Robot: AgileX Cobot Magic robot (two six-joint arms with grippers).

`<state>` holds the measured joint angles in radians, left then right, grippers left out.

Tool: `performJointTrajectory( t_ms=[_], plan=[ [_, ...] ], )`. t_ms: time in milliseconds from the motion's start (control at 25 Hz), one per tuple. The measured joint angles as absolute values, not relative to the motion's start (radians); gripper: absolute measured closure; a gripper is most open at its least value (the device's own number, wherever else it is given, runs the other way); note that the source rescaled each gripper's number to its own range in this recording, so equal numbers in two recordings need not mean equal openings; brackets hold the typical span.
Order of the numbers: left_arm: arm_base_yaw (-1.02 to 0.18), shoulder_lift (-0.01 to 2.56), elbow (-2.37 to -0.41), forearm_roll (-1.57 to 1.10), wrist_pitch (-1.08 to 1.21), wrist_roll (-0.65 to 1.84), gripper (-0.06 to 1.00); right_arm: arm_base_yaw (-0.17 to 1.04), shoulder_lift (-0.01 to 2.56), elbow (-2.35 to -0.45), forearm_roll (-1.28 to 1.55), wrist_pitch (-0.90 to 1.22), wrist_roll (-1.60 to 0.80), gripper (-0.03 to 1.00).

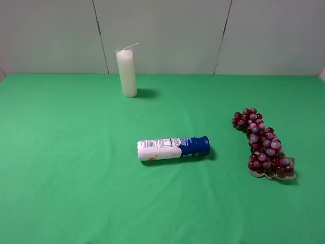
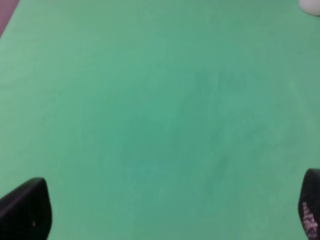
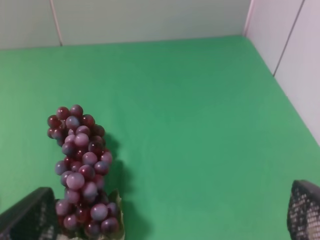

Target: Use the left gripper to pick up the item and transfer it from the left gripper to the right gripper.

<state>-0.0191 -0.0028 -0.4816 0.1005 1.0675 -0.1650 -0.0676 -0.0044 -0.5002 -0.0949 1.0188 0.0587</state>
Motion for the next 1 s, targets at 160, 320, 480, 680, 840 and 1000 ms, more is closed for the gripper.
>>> performJointTrajectory(
  t_ms=[160, 320, 480, 680, 840, 1000],
  plan=[
    [-0.019, -0.003, -0.482, 0.101, 1.067, -0.165, -0.06, -0.068, -0.004, -0.500, -0.095, 1.018, 0.059, -0.03],
    [-0.019, -0.003, -0.482, 0.101, 1.067, -0.165, -0.06, -0.068, -0.004, -0.500, -0.095, 1.018, 0.059, -0.03],
    [-0.019, -0.003, -0.482, 0.101, 1.067, -0.165, -0.06, -0.068, -0.004, -0.500, -0.095, 1.018, 0.059, -0.03],
    [-0.019, -0.003, -0.482, 0.101, 1.067, -0.165, -0.06, -0.068, -0.004, -0.500, -0.095, 1.018, 0.059, -0.03],
    [-0.019, -0.003, -0.482, 0.101, 1.067, -0.165, -0.06, -0.068, -0.004, -0.500, -0.095, 1.018, 0.059, -0.03],
    [-0.019, -0.003, -0.482, 0.101, 1.067, -0.165, -0.06, -0.068, -0.004, -0.500, -0.095, 1.018, 0.059, -0.03]
  ],
)
